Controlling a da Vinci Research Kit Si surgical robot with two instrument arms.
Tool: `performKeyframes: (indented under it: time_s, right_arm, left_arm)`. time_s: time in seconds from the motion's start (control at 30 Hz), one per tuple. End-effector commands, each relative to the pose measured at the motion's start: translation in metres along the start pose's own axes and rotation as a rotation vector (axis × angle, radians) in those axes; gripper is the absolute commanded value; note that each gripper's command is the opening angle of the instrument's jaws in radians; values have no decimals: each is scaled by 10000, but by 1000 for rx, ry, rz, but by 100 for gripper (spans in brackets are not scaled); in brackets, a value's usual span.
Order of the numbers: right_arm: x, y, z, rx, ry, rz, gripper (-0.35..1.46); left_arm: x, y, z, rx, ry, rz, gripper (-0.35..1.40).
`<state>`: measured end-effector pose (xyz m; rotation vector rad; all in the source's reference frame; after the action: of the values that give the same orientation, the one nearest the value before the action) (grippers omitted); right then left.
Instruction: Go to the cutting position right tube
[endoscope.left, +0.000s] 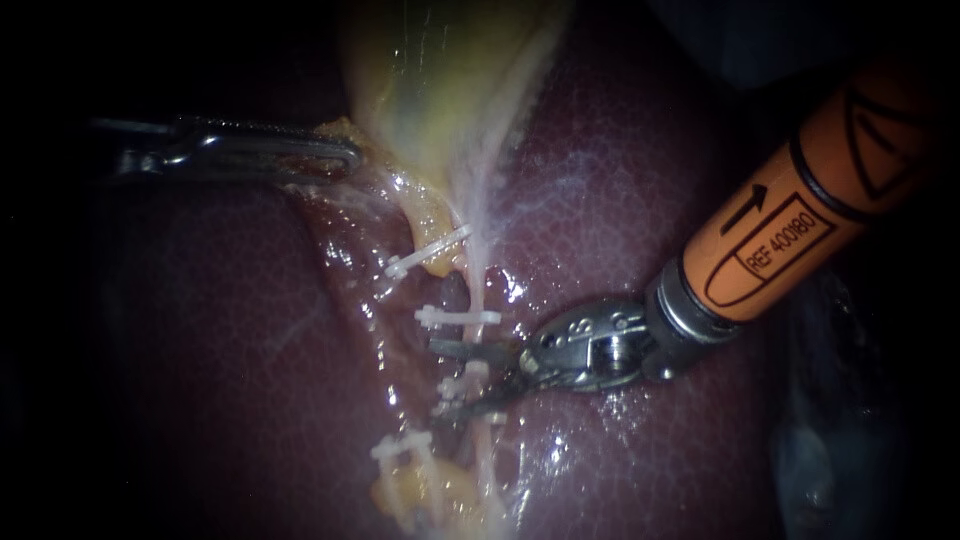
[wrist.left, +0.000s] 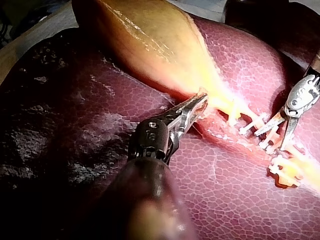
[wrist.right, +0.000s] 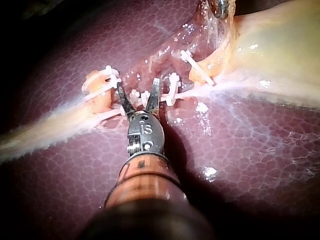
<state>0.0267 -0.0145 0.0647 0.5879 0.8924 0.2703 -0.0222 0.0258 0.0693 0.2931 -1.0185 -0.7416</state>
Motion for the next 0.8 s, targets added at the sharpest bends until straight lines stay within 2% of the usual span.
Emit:
performKeyframes:
  time_s: [0.03,0.2,0.37,0.53,0.67,0.8]
  right_arm:
    - [0,0,0,0,0,0,130]
    - [3,-2,-3,2,1,13,130]
    - [14,-7,-25,14,2,49,127]
    - [23,-8,-51,29,3,127,119]
    - [20,-5,-67,38,-10,228,114]
    - [11,-1,-73,35,-49,291,107]
  left_arm:
    - [0,0,0,0,0,0,-35]
    - [0,0,0,0,0,0,-35]
    - [0,0,0,0,0,0,-35]
    - [0,0,-1,0,0,0,-35]
    - [0,0,-1,0,0,0,-35]
    - [0,0,-1,0,0,-6,-35]
